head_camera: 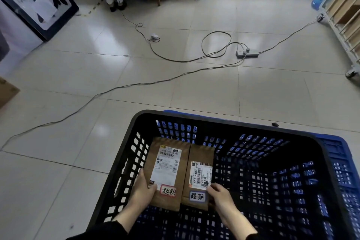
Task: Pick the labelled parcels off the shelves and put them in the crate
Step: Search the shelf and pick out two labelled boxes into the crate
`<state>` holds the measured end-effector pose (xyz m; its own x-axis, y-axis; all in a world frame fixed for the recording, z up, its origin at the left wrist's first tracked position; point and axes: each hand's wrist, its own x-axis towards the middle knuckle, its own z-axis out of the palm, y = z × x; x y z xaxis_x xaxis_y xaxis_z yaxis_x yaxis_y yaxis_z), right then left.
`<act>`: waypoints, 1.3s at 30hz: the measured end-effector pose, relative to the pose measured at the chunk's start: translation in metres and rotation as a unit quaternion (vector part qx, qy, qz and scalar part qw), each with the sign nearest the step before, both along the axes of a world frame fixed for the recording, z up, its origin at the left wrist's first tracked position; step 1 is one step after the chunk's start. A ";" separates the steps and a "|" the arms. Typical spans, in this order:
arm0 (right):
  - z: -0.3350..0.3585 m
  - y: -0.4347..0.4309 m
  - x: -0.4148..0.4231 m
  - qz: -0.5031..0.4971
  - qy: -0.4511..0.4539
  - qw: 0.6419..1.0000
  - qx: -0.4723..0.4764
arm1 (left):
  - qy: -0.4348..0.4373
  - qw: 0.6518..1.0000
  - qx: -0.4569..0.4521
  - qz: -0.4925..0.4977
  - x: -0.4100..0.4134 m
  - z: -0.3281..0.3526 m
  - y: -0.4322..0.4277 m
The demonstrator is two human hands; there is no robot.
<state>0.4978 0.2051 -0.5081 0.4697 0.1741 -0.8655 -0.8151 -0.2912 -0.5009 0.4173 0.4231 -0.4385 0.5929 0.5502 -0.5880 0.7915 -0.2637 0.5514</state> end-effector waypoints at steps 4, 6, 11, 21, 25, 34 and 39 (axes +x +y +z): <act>0.003 0.005 0.004 0.009 -0.024 0.999 -0.019 | 0.018 1.000 0.004 -0.004 0.002 -0.002 0.000; 0.004 0.007 0.006 0.017 -0.036 0.999 -0.031 | 0.026 1.000 -0.003 -0.003 0.002 -0.002 0.001; 0.015 0.009 0.003 0.077 -0.074 0.992 -0.067 | 0.045 0.999 0.002 -0.015 0.001 -0.002 0.002; 0.059 0.007 -0.007 0.165 -0.185 0.961 -0.126 | 0.036 0.990 0.065 -0.123 0.010 0.026 -0.016; 0.090 0.001 -0.011 0.182 -0.233 0.944 -0.149 | 0.005 0.981 0.070 -0.182 0.011 0.052 -0.022; 0.187 -0.011 -0.038 0.230 -0.342 0.889 -0.201 | -0.028 0.935 0.138 -0.324 -0.002 0.134 -0.041; 0.235 -0.024 -0.073 0.229 -0.385 0.862 -0.237 | -0.073 0.901 0.188 -0.383 -0.027 0.178 -0.046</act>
<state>0.4253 0.1815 -0.2736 0.9128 0.2058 -0.3527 -0.0400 -0.8145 -0.5788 0.3904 0.3769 -0.2609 0.9397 0.0904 -0.3298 0.2237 -0.8919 0.3931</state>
